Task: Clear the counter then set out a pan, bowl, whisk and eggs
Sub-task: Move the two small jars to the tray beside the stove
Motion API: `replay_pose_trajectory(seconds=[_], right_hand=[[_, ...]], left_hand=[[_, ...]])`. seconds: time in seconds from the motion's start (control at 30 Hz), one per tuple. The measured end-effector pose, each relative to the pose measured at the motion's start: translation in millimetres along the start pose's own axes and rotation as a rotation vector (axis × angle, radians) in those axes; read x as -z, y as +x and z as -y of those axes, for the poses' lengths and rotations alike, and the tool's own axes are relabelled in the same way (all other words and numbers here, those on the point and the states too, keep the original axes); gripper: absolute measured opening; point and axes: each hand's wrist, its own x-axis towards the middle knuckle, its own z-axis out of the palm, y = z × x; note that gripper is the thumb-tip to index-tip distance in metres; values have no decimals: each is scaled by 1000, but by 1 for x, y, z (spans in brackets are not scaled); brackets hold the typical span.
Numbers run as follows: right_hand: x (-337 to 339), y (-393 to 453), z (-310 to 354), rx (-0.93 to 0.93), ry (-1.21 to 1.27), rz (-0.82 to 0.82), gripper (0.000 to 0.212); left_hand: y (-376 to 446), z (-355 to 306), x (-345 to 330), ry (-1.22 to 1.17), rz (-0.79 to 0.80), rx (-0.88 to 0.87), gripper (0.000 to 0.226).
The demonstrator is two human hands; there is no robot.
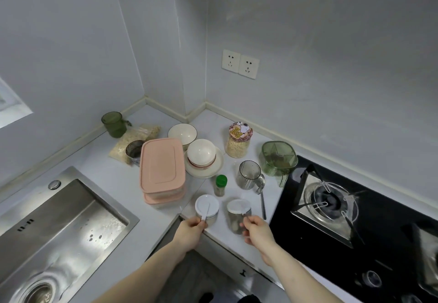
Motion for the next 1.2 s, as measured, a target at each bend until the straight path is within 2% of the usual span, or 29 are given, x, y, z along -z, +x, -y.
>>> replay_pose_trajectory(seconds=[0.27,0.5,0.67,0.93,1.2], right_hand=[[39,-50,-16,86,269,-144,27],[81,-101,-32,143,446,-245,27],[119,-140,-41,239,466,-326,24],[216,-238,-99,352,494,-523,24],[340,-355,-210,371,515,-725,25]], left_hand=[[-40,-7,-12,-75,138,-72,24],[-94,-41,-48,79,246,-219,23],[-128,-72,-86,166,308,-316,22],[-210,-85,-185,279,468,-477,25],[-325,-49,-315,297,638,-528,27]])
